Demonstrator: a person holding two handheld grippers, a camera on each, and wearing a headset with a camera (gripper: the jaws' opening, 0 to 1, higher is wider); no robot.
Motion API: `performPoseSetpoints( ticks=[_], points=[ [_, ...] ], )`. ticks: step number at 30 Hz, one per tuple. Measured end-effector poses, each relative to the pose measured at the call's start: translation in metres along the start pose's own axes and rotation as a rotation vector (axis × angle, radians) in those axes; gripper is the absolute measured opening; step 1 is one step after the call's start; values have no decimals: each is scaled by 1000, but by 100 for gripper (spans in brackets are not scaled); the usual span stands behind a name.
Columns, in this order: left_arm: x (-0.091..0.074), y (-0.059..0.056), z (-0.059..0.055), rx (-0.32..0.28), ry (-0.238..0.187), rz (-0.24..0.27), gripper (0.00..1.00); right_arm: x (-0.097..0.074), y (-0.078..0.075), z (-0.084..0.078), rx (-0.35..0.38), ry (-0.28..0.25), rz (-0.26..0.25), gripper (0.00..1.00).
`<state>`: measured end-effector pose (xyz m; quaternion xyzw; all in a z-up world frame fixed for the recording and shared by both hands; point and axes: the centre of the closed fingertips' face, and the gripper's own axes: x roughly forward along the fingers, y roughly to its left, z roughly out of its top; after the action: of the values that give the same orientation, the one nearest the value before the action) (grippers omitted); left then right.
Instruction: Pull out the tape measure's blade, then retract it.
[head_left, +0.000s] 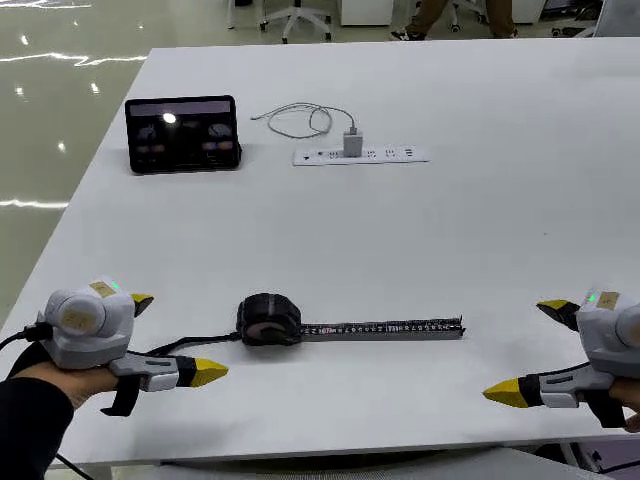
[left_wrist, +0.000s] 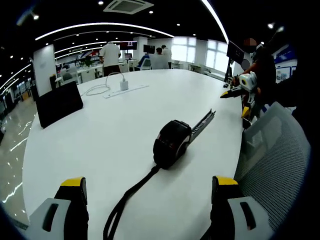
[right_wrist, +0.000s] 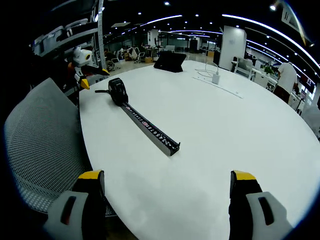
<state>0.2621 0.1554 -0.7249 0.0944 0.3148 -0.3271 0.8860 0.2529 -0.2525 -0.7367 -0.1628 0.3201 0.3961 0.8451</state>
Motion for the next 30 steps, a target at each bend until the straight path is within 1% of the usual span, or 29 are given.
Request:
performPoseSetpoints(
  ticks=[5,9,11,13,15,17,19,20,22,23,27,30],
  points=[
    [-9,0,-3,-27,-11,27,100,-5,1,-3,11,-18,-11,100],
    [-16,-1,-2,-38,-21,39,100,-10,3,-5,19,-32,-25,100],
    [-20,0,-1,-38,-28,53,100,-14,2,-7,15,-39,-39,100],
    [-24,3,0,-42,-35,69,100,-19,-2,-11,30,-42,-42,100],
    [-28,5,1,-39,-48,89,100,-24,-2,-13,37,-48,-43,100],
    [-30,6,-2,-42,-50,96,100,-28,-3,-16,44,-37,-47,100],
    [-31,5,-7,-50,-50,95,100,-32,-4,-18,38,-36,-53,100],
    [-31,4,-10,-50,-43,96,100,-36,-4,-19,34,-39,-58,100],
    [-33,3,-14,-54,-36,100,100,-41,-4,-19,41,-42,-61,100],
    [-33,3,-15,-66,-35,98,100,-43,-5,-21,42,-46,-65,100],
    [-37,4,-13,-67,-48,103,100,-46,-5,-27,42,-44,-71,100],
    [-39,4,-11,-69,-48,101,100,-47,-5,-25,48,-53,-73,100]
  ],
)
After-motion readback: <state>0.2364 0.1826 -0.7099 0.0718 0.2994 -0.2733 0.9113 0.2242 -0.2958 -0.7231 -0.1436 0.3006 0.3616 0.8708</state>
